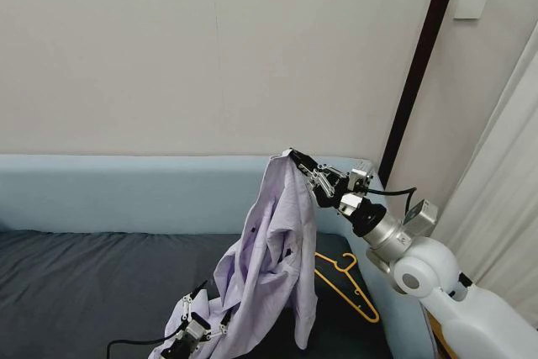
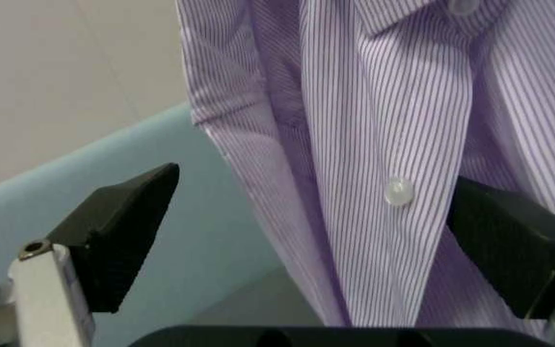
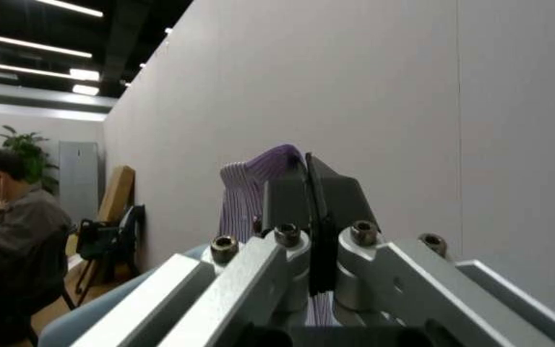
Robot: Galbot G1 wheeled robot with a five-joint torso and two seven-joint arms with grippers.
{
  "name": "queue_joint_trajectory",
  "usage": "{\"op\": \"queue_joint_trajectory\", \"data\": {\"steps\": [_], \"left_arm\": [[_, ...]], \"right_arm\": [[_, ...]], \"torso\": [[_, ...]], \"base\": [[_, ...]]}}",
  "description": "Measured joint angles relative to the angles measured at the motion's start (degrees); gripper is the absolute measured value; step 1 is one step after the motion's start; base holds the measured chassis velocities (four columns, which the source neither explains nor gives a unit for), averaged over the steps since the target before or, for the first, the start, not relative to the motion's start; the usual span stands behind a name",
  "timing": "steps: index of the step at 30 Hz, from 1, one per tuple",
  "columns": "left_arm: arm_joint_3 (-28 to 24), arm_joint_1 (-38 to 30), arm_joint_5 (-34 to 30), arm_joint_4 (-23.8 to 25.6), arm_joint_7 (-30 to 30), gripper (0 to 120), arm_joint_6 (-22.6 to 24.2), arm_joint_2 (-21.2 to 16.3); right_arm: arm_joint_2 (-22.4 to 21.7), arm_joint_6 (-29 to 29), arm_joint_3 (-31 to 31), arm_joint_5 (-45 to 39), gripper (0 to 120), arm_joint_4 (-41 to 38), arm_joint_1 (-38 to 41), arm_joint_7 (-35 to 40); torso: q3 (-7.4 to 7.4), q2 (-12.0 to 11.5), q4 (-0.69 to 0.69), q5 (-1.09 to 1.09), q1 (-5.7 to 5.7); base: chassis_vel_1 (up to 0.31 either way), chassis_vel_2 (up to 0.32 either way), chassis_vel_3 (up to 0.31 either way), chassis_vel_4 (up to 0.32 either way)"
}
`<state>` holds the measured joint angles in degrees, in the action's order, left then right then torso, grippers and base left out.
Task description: Pick up the clothes from the sofa and hang them on the clothes hanger.
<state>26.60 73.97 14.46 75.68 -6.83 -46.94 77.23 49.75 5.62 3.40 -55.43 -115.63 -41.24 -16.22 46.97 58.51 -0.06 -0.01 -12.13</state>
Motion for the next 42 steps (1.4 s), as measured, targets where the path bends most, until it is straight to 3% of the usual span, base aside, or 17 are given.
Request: {"op": "queue_joint_trajectory", "data": {"steps": [2, 9, 20, 34, 37, 40, 42], "left_arm": [[-1.94, 0.07, -1.02, 0.39, 2.59, 100, 0.08, 0.28], [-3.39, 0.59, -6.31, 5.10, 2.59, 100, -0.32, -0.38], [-2.91, 0.60, -8.00, 5.02, 1.31, 96, -0.32, -0.62], [-1.57, 0.45, -10.83, 2.44, -7.44, 46, -0.29, -1.36], [-1.53, 0.47, -11.12, 2.40, -8.02, 39, -0.28, -1.37], [-1.96, 0.24, -11.93, 2.49, -8.60, 20, -0.25, -1.15], [-2.19, 0.15, -12.33, 2.73, -8.92, 16, -0.24, -1.06]], "right_arm": [[0.34, -0.01, -0.26, 0.08, 0, 0.20, 0.25, -0.01], [0.65, -0.07, -0.34, 0.20, 0, 0.57, 0.44, 0.00], [0.52, -0.01, -0.01, 0.26, 0, 0.63, 0.03, 0.01], [0.11, 0.14, 0.15, 0.36, 0, 0.53, -0.08, 0.11], [0.07, 0.14, 0.15, 0.39, 0, 0.54, -0.08, 0.16], [-0.09, 0.17, 0.23, 0.48, 0, 0.50, -0.42, 0.26], [-0.17, 0.18, 0.30, 0.53, 0, 0.49, -0.54, 0.27]], "torso": [[0.00, 0.00, -0.01, 0.00, 0.00], [0.00, 0.00, -0.01, 0.01, 0.00], [0.00, 0.00, 0.00, 0.00, 0.00], [0.00, 0.00, 0.00, 0.00, 0.00], [0.00, 0.00, 0.00, 0.00, 0.00], [0.00, 0.00, 0.00, 0.00, 0.00], [0.00, 0.00, 0.00, 0.00, 0.00]], "base": [[0.000, 0.000, 0.000, 0.000], [0.000, 0.000, 0.000, 0.000], [0.000, 0.000, 0.000, 0.000], [0.000, 0.000, 0.000, 0.000], [0.000, 0.000, 0.000, 0.000], [0.000, 0.000, 0.000, 0.000], [0.000, 0.000, 0.000, 0.000]]}}
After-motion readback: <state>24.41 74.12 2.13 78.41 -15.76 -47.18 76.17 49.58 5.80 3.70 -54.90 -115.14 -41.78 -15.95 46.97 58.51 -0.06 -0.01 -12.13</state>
